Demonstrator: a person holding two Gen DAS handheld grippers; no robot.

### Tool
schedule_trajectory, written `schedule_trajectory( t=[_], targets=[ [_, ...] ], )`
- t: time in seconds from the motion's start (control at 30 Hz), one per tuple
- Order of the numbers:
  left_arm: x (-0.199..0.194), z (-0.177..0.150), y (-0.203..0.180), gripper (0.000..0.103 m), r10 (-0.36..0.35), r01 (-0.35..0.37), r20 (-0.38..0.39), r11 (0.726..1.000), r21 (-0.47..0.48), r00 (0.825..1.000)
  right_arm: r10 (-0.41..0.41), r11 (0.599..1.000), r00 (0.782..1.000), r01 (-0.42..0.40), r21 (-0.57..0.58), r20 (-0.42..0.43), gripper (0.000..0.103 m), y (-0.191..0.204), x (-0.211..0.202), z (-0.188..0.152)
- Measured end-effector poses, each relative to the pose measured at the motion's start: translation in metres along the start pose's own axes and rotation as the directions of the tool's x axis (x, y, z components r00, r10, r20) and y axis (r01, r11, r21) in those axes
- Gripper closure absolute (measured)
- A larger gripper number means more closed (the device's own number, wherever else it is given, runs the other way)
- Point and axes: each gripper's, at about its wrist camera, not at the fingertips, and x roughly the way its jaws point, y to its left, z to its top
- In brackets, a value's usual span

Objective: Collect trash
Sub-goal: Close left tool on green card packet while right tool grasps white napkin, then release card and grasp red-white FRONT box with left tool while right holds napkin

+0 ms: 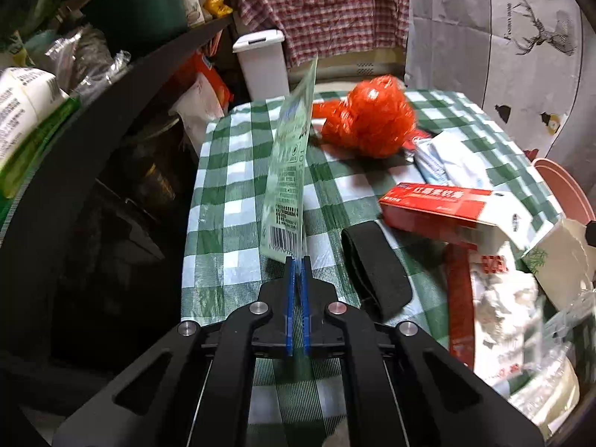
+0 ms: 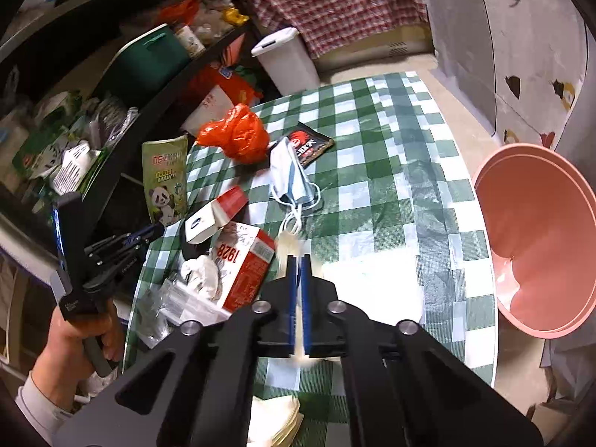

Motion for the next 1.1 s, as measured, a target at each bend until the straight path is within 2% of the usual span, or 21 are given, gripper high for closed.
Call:
schedule_trajectory(
  t=[0.2, 0.4, 0.67, 0.77, 0.93, 0.97, 1.0, 1.03, 1.1],
  targets=[
    [-0.021, -0.002, -0.006, 0.101, -0.025, 0.025, 0.037, 1.0, -0.006, 0.999, -0.009, 0.993, 0.997, 0.018, -0.114, 0.078, 0.102, 0.018, -0.025, -0.003],
    [-0.056, -0.002, -0.012, 0.102, -0.063, 0.07, 0.118, 0.996, -0.062, 0.991, -0.038, 0.977, 0.987, 0.07, -0.203, 0.156, 0.102, 0.033, -0.048, -0.012],
    [-0.099, -0.002, -0.024, 0.103, -0.112, 0.134, 0.19, 0.985, -0.106, 0.975, -0.07, 0.965, 0.966, 0.13, -0.229, 0.25, 0.102, 0.032, -0.08, -0.016],
    [-0.106, -0.003, -0.028, 0.103, -0.118, 0.14, 0.195, 0.985, -0.101, 0.974, -0.073, 0.969, 0.961, 0.132, -0.21, 0.266, 0.102, 0.027, -0.092, -0.015],
    [-0.098, -0.006, -0.017, 0.103, -0.136, 0.158, 0.139, 0.973, -0.166, 0.981, -0.077, 0.968, 0.958, 0.137, -0.208, 0.276, 0.102, 0.021, -0.101, -0.02],
    [-0.094, -0.007, -0.014, 0.102, -0.15, 0.172, 0.13, 0.969, -0.18, 0.98, -0.078, 0.968, 0.958, 0.139, -0.209, 0.277, 0.102, 0.02, -0.101, -0.02],
    [-0.088, -0.008, -0.013, 0.094, -0.166, 0.185, 0.112, 0.964, -0.192, 0.98, -0.077, 0.969, 0.958, 0.138, -0.206, 0.277, 0.102, 0.019, -0.102, -0.02],
    [-0.084, -0.009, -0.012, 0.08, -0.166, 0.183, 0.101, 0.962, -0.2, 0.981, -0.077, 0.97, 0.958, 0.136, -0.203, 0.278, 0.102, 0.016, -0.102, -0.019],
    [-0.078, -0.01, -0.013, 0.069, -0.15, 0.167, 0.095, 0.964, -0.207, 0.984, -0.078, 0.97, 0.957, 0.137, -0.199, 0.278, 0.102, 0.014, -0.101, -0.019]
  ],
)
